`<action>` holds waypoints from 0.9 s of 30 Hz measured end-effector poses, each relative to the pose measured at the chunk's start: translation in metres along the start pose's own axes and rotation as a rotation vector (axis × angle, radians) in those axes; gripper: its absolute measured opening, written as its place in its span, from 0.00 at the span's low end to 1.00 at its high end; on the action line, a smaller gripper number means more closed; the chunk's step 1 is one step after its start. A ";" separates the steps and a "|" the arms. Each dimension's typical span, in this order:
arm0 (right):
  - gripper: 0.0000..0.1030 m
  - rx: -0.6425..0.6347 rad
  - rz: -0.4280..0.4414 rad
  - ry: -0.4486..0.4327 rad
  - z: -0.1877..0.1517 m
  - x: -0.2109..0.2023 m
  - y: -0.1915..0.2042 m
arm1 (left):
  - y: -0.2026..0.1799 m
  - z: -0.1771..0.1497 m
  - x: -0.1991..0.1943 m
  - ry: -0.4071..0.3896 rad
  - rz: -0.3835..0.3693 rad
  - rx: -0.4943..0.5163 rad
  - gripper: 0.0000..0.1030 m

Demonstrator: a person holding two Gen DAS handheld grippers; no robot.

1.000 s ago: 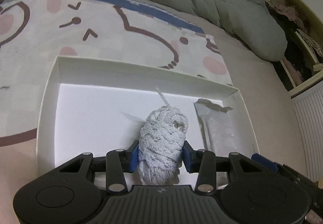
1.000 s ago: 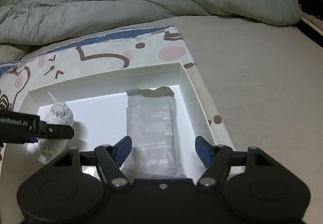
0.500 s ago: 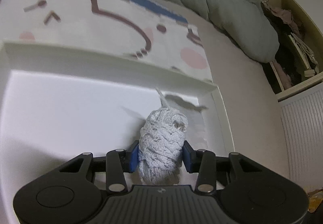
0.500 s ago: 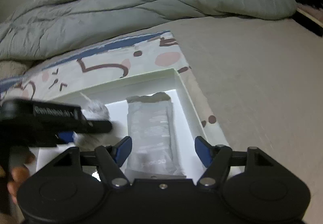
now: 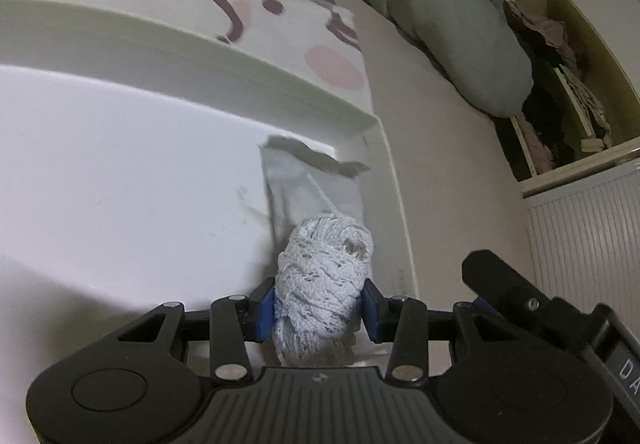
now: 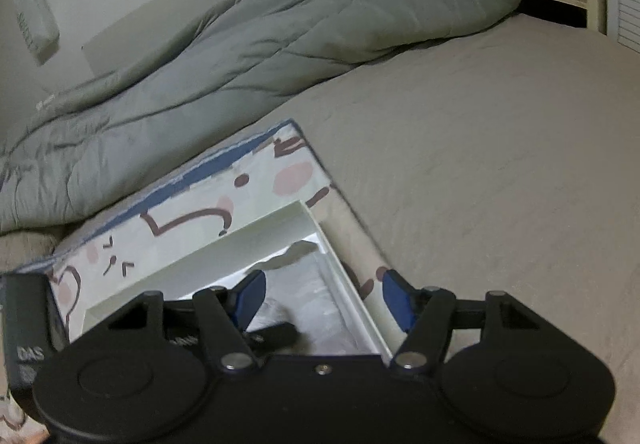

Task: Organize objects
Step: 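Lower the rope bundle into the tray and open left tool while right tool releases the foil packet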

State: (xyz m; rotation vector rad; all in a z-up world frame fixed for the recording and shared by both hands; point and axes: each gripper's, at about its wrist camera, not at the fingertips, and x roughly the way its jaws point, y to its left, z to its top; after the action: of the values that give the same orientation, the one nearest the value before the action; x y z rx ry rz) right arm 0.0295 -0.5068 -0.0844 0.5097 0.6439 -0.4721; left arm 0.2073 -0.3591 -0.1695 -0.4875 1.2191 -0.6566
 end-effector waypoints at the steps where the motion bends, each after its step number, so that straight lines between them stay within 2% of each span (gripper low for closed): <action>1: 0.64 0.004 -0.004 -0.003 0.000 -0.001 -0.002 | -0.002 -0.001 0.000 -0.005 0.008 0.007 0.42; 4: 0.64 0.009 -0.010 0.007 -0.001 0.000 -0.007 | 0.000 0.000 -0.003 -0.009 0.012 -0.007 0.42; 10: 0.64 0.007 -0.018 0.021 -0.003 0.002 -0.010 | 0.008 0.008 -0.020 -0.059 0.092 0.002 0.42; 12: 0.64 -0.011 -0.020 0.026 -0.003 0.002 -0.007 | 0.012 0.010 -0.023 -0.059 0.096 -0.019 0.47; 14: 0.64 -0.026 -0.025 0.031 -0.004 0.002 -0.006 | 0.013 0.011 -0.025 -0.041 0.092 -0.028 0.63; 15: 0.64 -0.029 -0.027 0.033 -0.004 0.002 -0.005 | 0.012 0.010 -0.027 -0.041 0.090 -0.026 0.64; 22: 0.64 -0.024 -0.032 0.037 -0.005 -0.002 -0.006 | 0.006 0.012 -0.044 -0.054 0.106 0.019 0.64; 27: 0.64 -0.048 -0.039 0.060 -0.008 -0.003 -0.002 | 0.003 0.014 -0.061 -0.071 0.144 0.067 0.64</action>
State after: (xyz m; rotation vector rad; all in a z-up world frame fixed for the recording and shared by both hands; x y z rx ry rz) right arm 0.0227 -0.5028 -0.0880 0.4678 0.7222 -0.4779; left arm 0.2088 -0.3149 -0.1254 -0.3610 1.1500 -0.5507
